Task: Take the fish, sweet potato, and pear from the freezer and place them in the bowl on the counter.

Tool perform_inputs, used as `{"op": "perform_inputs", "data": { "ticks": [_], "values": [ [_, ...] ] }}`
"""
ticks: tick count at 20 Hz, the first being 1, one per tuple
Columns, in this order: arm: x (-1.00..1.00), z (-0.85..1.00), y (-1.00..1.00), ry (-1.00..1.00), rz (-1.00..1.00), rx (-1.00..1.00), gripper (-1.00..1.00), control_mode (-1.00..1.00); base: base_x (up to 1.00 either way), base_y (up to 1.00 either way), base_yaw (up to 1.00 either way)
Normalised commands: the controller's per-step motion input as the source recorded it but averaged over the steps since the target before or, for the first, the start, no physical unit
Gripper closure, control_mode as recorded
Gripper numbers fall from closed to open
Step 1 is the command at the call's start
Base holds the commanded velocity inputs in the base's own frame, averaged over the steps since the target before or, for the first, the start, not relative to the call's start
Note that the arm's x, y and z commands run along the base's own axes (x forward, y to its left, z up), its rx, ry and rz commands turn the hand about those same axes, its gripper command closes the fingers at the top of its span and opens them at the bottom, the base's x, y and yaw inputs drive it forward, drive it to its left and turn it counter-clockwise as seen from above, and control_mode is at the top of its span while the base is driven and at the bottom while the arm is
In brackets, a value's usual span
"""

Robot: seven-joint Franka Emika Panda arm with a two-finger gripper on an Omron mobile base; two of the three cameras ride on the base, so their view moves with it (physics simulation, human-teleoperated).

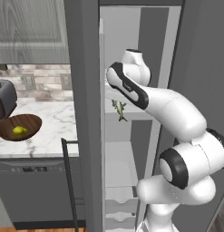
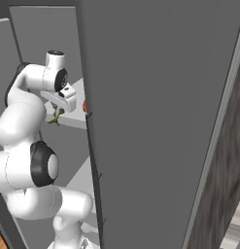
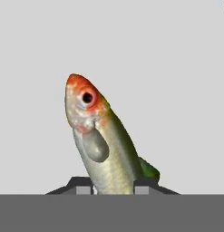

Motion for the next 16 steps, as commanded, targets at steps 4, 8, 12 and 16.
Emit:
{"op": "perform_inputs", "data": {
  "ticks": [4, 8, 12, 16],
  "values": [
    [0.84, -0.19, -0.09, 0.0, 0.01, 0.0, 1.0, -1.0, 0.0, 0.0, 0.0],
    [0.62, -0.07, -0.04, 0.0, 0.01, 0.0, 1.0, -1.0, 0.0, 0.0, 0.0],
    [0.62, -0.68, -0.31, 0.07, 0.02, 0.0, 1.0, -1.0, 0.0, 0.0, 0.0],
    [0.0, -1.0, -0.43, 0.05, 0.03, 0.0, 1.0, -1.0, 0.0, 0.0, 0.0]
  ]
}}
